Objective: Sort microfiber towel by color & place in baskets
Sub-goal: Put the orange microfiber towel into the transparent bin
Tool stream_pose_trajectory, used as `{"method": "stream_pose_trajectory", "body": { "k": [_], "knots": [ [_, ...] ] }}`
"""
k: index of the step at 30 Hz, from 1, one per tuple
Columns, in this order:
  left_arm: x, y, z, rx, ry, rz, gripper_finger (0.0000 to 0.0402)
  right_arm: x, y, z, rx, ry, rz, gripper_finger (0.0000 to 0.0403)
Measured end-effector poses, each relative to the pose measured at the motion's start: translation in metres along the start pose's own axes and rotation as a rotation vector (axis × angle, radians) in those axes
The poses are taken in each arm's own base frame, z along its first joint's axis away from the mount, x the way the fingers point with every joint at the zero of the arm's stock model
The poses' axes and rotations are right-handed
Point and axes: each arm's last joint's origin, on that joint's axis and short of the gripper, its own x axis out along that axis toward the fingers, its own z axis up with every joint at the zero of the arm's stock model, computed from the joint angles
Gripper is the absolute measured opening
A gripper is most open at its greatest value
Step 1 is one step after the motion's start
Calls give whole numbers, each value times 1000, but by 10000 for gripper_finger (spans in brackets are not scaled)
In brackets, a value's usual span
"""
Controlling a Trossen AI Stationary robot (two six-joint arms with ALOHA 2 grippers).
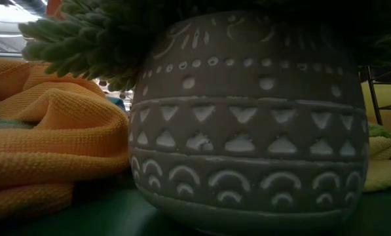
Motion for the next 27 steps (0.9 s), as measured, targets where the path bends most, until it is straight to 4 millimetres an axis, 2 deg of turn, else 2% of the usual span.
{"method": "stream_pose_trajectory", "body": {
  "k": [7, 13, 20, 27],
  "knots": [
    [29, -28, -38, 45, 148, 2, 0, 0, 0, 0, 0, -2, -2, 184],
    [55, -49, -84, 104, 302, 22, 0, 0, -1, 1, -1, -11, -37, 184],
    [78, -64, -136, 109, 486, 13, 2, 0, -2, 2, 2, -31, -67, 184],
    [91, -73, -177, 135, 645, -45, 20, 0, -1, 8, -10, -94, -57, 184]
  ]
}}
